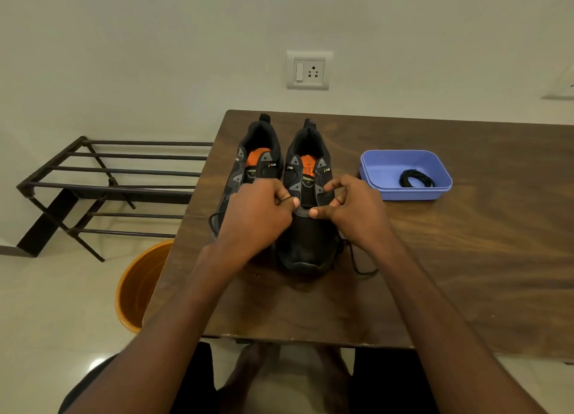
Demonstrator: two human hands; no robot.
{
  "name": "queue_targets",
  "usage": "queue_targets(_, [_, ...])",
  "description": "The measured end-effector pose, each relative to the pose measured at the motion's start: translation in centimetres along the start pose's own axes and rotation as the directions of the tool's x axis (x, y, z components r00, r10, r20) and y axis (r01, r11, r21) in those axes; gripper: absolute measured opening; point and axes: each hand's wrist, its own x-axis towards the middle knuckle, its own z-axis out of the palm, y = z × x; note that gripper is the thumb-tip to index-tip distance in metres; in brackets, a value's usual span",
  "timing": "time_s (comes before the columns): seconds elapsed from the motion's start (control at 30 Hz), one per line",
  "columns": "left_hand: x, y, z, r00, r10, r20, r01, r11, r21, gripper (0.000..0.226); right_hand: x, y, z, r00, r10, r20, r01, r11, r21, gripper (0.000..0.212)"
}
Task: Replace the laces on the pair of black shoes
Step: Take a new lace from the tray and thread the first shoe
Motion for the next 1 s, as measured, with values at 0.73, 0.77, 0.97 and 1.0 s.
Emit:
queue_targets(0.73, [-4.6,8.8,-12.7,0.912,0.347,-0.219,-0.386,0.545,-0.744,0.03,-8.1,-11.6,-9.8,0.859,-0.495,-0.131,0.476,0.678,0.56,0.018])
queue_targets(0.77, [-4.6,9.0,-12.8,0.919,0.327,-0.218,-0.374,0.553,-0.744,0.028,-8.2,-11.6,-10.0,0.86,-0.501,-0.095,0.466,0.695,0.548,0.018])
queue_targets(0.97, [-3.1,5.7,-8.2,0.973,-0.004,-0.231,-0.06,0.961,-0.271,0.028,-6.4,-7.1,-7.5,0.95,-0.282,0.132,0.205,0.886,0.416,0.017])
queue_targets(1.0, [-3.0,4.7,-6.9,0.964,-0.056,-0.259,0.04,0.997,-0.068,0.025,-5.8,-6.2,-6.8,0.96,-0.243,0.138,0.179,0.914,0.364,0.018])
